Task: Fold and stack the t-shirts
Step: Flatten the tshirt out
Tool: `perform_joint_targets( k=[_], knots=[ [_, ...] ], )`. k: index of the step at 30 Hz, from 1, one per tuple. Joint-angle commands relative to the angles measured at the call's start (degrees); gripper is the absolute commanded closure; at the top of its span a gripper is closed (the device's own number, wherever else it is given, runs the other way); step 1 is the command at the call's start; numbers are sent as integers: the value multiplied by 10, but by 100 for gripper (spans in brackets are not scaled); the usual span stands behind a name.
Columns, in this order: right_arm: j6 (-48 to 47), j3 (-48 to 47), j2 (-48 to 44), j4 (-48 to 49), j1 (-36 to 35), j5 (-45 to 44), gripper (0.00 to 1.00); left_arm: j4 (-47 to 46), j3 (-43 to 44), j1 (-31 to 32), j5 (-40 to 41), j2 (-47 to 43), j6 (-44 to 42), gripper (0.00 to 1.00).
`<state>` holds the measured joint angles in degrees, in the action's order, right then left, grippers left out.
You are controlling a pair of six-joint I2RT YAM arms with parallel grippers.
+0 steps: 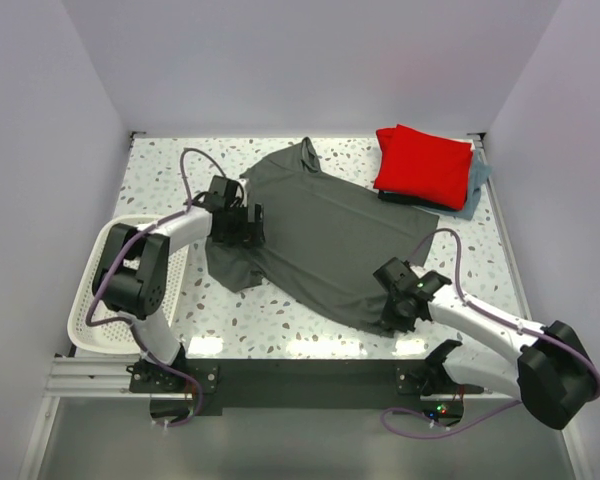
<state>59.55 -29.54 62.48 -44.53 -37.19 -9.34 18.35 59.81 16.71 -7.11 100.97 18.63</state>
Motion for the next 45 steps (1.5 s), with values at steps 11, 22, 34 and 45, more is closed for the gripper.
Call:
perform_joint_targets(
  k=[11, 22, 34, 45],
  knots=[
    [0, -71, -12, -73, 0, -118, 73, 17, 87, 19, -31, 85, -14, 2],
    [-29, -27, -73, -20, -15, -15, 68, 67, 86, 19, -31, -22, -10, 2],
    [44, 19, -95, -13, -102, -12, 65, 100, 34, 17, -29, -112, 4, 0],
    [108, -8, -30, -40, -183, -40, 64, 116, 21, -4, -29, -114, 4, 0]
  ],
)
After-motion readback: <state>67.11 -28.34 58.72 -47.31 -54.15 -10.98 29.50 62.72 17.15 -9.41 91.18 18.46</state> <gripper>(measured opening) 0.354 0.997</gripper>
